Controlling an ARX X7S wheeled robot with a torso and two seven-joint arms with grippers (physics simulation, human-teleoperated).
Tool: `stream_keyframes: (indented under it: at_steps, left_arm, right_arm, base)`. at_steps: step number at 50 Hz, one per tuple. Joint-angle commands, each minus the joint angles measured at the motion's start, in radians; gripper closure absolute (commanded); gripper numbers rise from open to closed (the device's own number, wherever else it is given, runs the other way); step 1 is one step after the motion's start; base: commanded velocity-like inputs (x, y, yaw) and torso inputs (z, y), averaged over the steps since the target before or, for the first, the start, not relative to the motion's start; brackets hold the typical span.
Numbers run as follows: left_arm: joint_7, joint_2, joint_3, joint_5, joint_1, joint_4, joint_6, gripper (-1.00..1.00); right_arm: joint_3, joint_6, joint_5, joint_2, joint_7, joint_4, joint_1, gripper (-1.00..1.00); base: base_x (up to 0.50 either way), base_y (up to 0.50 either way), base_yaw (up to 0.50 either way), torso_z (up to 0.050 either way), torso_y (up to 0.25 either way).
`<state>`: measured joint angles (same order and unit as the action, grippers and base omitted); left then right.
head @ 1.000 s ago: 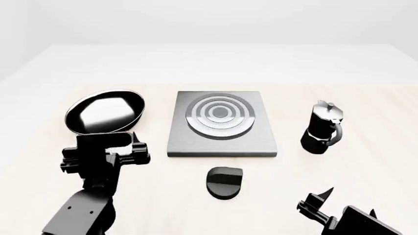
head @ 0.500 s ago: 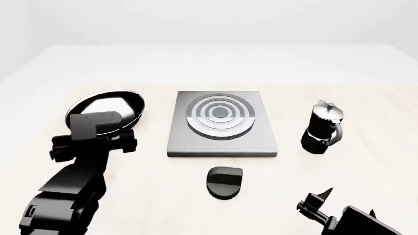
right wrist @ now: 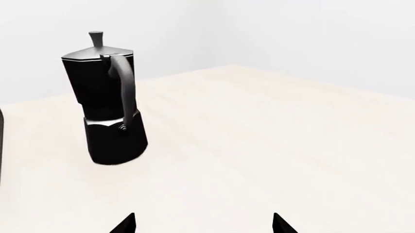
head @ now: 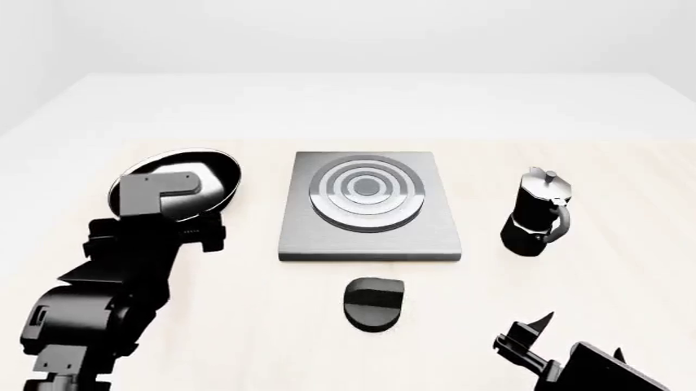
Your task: Turn on the stove and put the frying pan on it.
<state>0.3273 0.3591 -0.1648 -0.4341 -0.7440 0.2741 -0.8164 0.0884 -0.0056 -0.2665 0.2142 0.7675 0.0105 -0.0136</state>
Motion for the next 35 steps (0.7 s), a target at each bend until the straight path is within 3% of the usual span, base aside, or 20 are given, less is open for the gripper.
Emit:
stream_keyframes:
  at_steps: [1, 35]
  left_arm:
    - [-0.007, 0.004, 0.006, -0.029, -0.06, 0.045, -0.095, -1.0]
    - [0.021, -0.013, 0.051, -0.03, -0.148, 0.282, -0.11, -1.0]
  right_arm:
    - [0.004, 0.0, -0.005, 0.003, 0.002, 0.001, 0.001, -1.0]
    - [0.014, -0.003, -0.018, 0.011, 0.007, 0.01, 0.006, -1.0]
  base:
    - [0.0, 0.0, 0.0, 0.0, 0.0]
    - [0.0, 0.0, 0.0, 0.0, 0.0]
